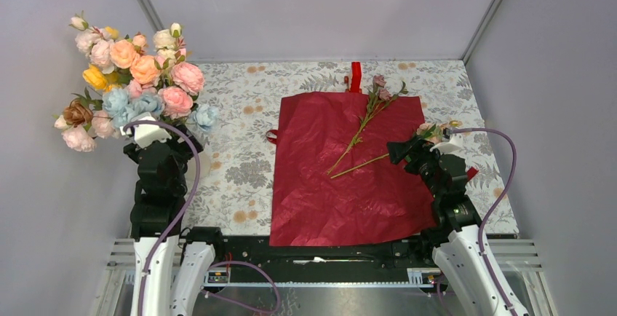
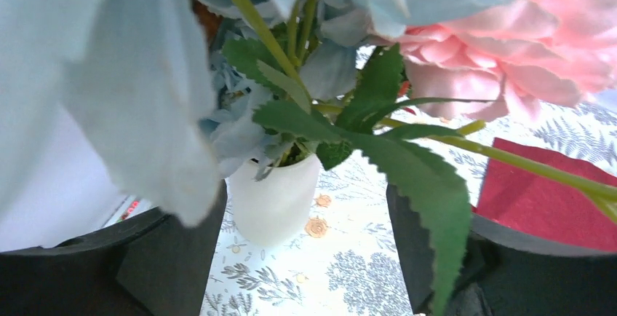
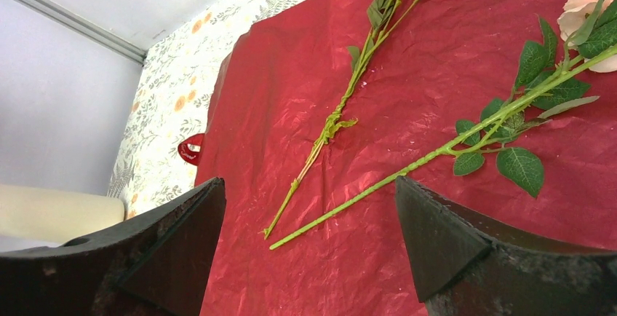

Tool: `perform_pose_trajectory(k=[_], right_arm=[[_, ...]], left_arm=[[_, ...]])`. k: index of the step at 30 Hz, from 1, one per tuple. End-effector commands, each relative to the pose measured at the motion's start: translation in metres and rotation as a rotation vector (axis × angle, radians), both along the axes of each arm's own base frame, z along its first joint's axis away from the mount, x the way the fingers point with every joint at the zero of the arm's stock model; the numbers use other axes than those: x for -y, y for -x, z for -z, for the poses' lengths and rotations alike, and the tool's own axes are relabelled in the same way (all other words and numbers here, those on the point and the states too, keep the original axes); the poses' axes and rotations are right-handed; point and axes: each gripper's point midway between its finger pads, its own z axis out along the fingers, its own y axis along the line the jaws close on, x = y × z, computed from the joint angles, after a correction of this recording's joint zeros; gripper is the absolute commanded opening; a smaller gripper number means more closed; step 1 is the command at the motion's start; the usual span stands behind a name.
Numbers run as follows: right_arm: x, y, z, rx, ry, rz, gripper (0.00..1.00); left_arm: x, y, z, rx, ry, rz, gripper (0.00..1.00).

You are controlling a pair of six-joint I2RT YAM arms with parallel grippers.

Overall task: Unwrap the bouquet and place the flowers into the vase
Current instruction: Insert the fake flower into the vase.

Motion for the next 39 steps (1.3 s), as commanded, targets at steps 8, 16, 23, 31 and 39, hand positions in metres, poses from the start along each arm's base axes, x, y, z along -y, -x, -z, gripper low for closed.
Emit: perform_pose_trajectory(k=[8, 16, 23, 31, 39], right_arm=[[0.004, 0.007, -0.023, -0.017, 0.02, 0.005, 0.92], [0.025, 0.019, -0.014, -0.188, 0.041, 0.13, 0.87], [0.024, 0.015, 0.027, -0.323, -0.065, 0.211, 0.78], [0.016, -0.008, 0.074, -0.425, -0.162, 0.268, 0.69], [0.036, -0.033, 0.094, -0.401, -0.169, 0.423, 0.59]], left_arm=[[0.046, 0.004, -0.003, 0.034, 0.133, 0.23, 0.91], [0.107, 0.007, 0.009, 0.007, 0.125, 0.611, 0.92], [0.12, 0.0, 0.022, 0.038, 0.145, 0.678, 0.94], [0.127, -0.005, 0.036, 0.016, 0.121, 0.707, 0.94], [0.13, -0.001, 0.035, 0.02, 0.097, 0.71, 0.94]])
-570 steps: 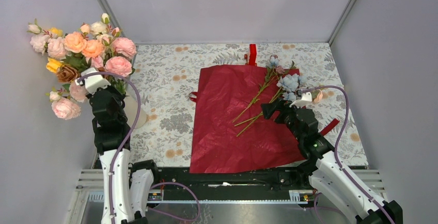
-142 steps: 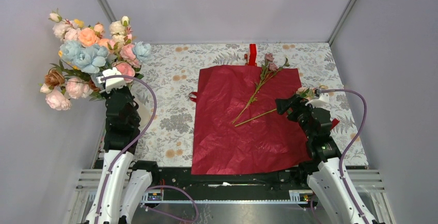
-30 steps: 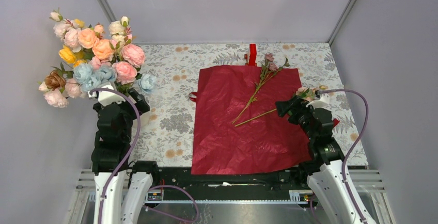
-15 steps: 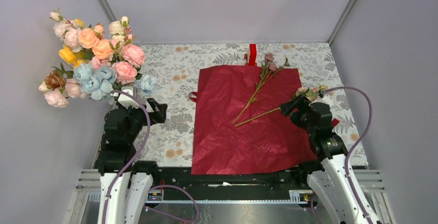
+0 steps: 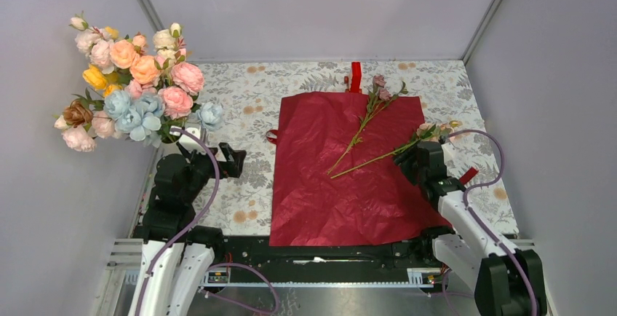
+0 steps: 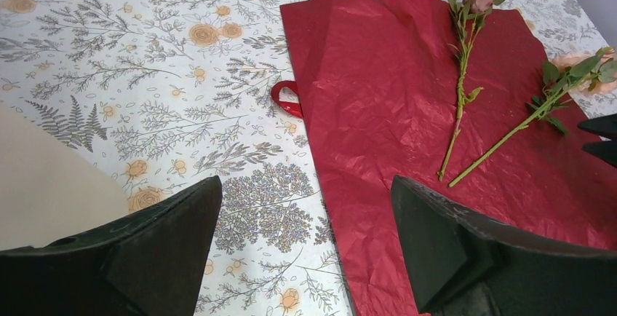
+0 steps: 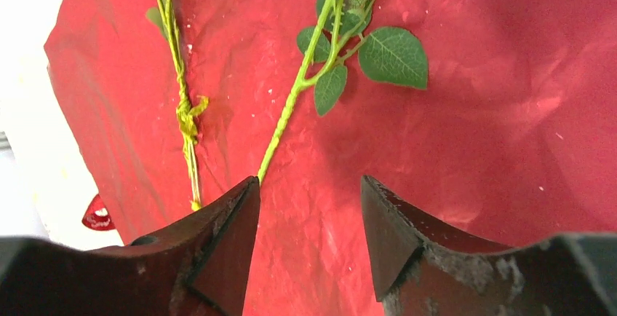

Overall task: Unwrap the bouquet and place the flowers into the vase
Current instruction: Insert the fake flower into the vase, then pick up the fake flower from the wrapping paper.

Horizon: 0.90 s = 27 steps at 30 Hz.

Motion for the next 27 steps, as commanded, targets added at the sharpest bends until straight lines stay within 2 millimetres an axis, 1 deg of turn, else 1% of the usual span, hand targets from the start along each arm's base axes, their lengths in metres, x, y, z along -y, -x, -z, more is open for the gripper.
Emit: perform_pose_trajectory(k=[1, 6, 10, 16, 19, 22, 27], right_arm=[[0.01, -0.031, -0.012, 0.093, -0.009, 0.106, 0.59], [0.009, -0.046, -0.006, 0.087, -0.008, 0.121, 0.59], [0.016, -0.053, 0.004, 0.051, 0.027, 0.156, 0.58], [0.014, -0.069, 0.016, 0.028, 0.047, 0.145, 0.56], [0.012, -0.073, 0.027, -0.014, 0.05, 0.14, 0.54], [0.01, -0.076, 0.033, -0.023, 0.051, 0.135, 0.49], [0.014, -0.077, 0.038, -0.037, 0.081, 0.139, 0.34]], left_arm=[[-0.003, -0.004, -0.019, 0.086, -0.019, -0.017, 0.94], [-0.002, -0.002, -0.019, 0.088, -0.031, -0.019, 0.95], [-0.003, -0.001, -0.019, 0.091, -0.038, -0.021, 0.95], [-0.003, -0.001, -0.018, 0.086, -0.042, -0.022, 0.95], [-0.003, -0.001, -0.018, 0.087, -0.042, -0.022, 0.96], [-0.003, -0.001, -0.017, 0.084, -0.045, -0.022, 0.96], [-0.002, -0.002, -0.015, 0.078, -0.05, -0.017, 0.96]])
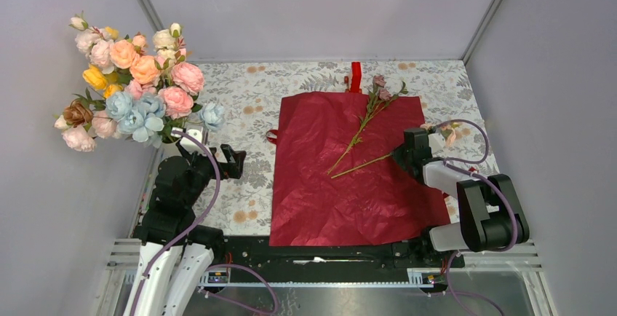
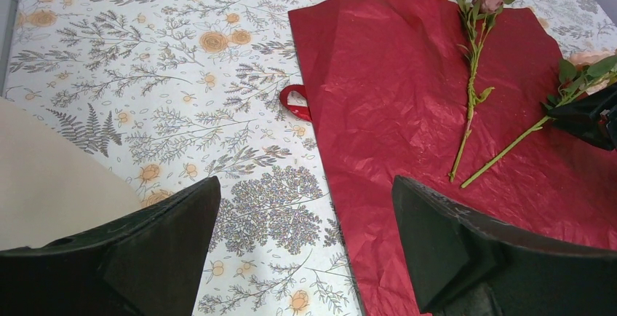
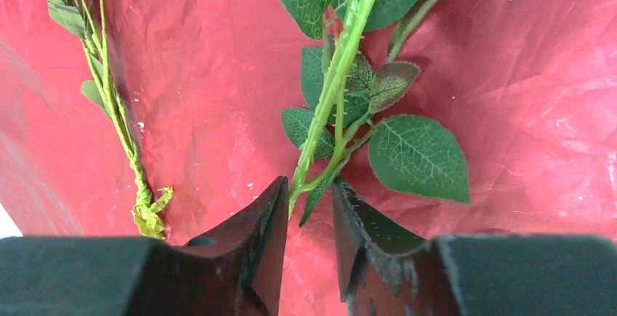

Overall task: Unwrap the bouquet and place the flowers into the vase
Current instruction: Pick up the fake flower from the wrapping paper.

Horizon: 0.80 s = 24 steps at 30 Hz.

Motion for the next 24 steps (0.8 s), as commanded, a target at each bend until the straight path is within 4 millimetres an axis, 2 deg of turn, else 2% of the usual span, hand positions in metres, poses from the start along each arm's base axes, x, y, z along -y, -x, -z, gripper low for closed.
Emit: perform_pose_trajectory(k=[1, 8, 12, 14, 22, 23, 24], right_arm=[[0.009, -0.019, -0.012, 0.053, 0.042, 0.033, 0.31], [0.01, -0.022, -0.009, 0.045, 0.048, 0.037, 0.19], [0.011, -0.023, -0.012, 0.053, 0.046, 0.041, 0.04], [0.011, -0.024, -0.016, 0.064, 0.045, 0.043, 0.0], [0.014, -0.018, -0.043, 0.141, 0.04, 0.046, 0.0], [0.013, -0.017, -0.046, 0.148, 0.036, 0.043, 0.03], [0.012, -0.017, -0.048, 0.156, 0.03, 0.038, 0.11]], left_arm=[[-0.002, -0.005, -0.013, 0.051, -0.008, -0.01, 0.96], [-0.001, -0.005, -0.012, 0.045, -0.011, -0.003, 0.96], [-0.001, -0.005, -0.011, 0.043, -0.011, -0.002, 0.96], [-0.001, -0.005, -0.011, 0.044, -0.012, -0.002, 0.96], [0.0, -0.004, -0.011, 0.044, -0.012, 0.001, 0.96], [0.0, -0.004, -0.012, 0.044, -0.011, 0.002, 0.96], [0.0, -0.004, -0.012, 0.046, -0.011, 0.001, 0.96]])
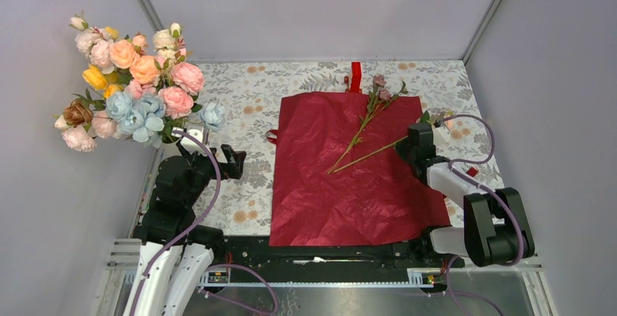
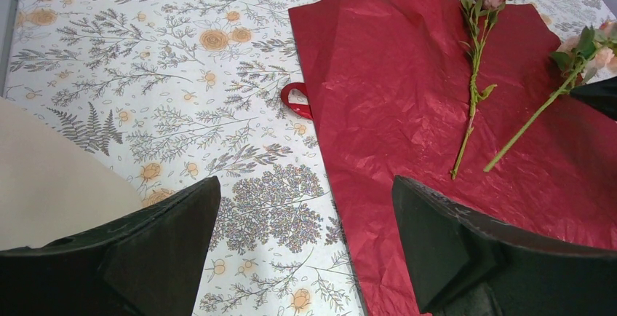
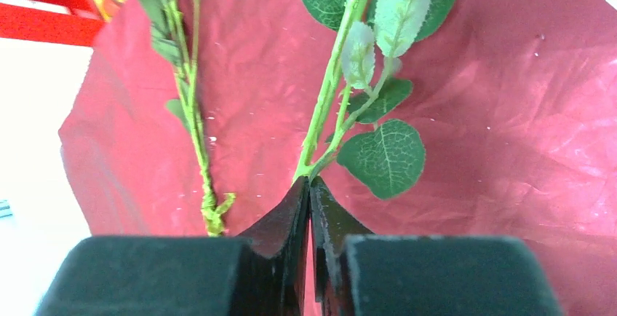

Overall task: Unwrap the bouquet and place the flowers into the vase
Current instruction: Pick up the fake flower from the wrapping paper.

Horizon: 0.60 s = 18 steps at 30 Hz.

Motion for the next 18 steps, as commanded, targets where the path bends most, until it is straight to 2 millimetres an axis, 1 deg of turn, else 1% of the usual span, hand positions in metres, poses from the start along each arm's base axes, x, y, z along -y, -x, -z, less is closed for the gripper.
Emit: perform_pose_trajectory(k=[1, 3, 4, 8, 9, 11, 14, 18], right_arm=[[0.007, -0.002, -0.019, 0.058, 0.016, 0.02, 0.21], [0.003, -0.003, -0.018, 0.064, -0.002, 0.007, 0.32], [0.001, -0.005, -0.018, 0.066, -0.014, 0.001, 0.35], [-0.008, -0.012, -0.008, 0.041, -0.049, -0.011, 0.38], [-0.008, -0.012, -0.004, 0.03, -0.054, -0.009, 0.4], [-0.009, -0.011, 0.001, 0.012, -0.063, -0.001, 0.41], [-0.004, -0.004, 0.009, -0.008, -0.048, 0.038, 0.41], [0.004, 0.003, 0.013, -0.021, -0.025, 0.081, 0.4]], left_arm=[[0.0, -0.004, -0.014, 0.051, -0.003, -0.001, 0.96], [0.0, -0.004, -0.014, 0.051, -0.003, -0.001, 0.96], [0.0, -0.004, -0.014, 0.053, -0.003, -0.001, 0.96], [0.0, -0.004, -0.014, 0.053, -0.003, -0.002, 0.96], [-0.001, -0.004, -0.014, 0.053, -0.003, -0.003, 0.96], [-0.001, -0.004, -0.014, 0.053, -0.003, -0.003, 0.96], [-0.001, -0.004, -0.013, 0.051, -0.004, -0.004, 0.96], [-0.001, -0.004, -0.013, 0.051, -0.004, -0.006, 0.96]])
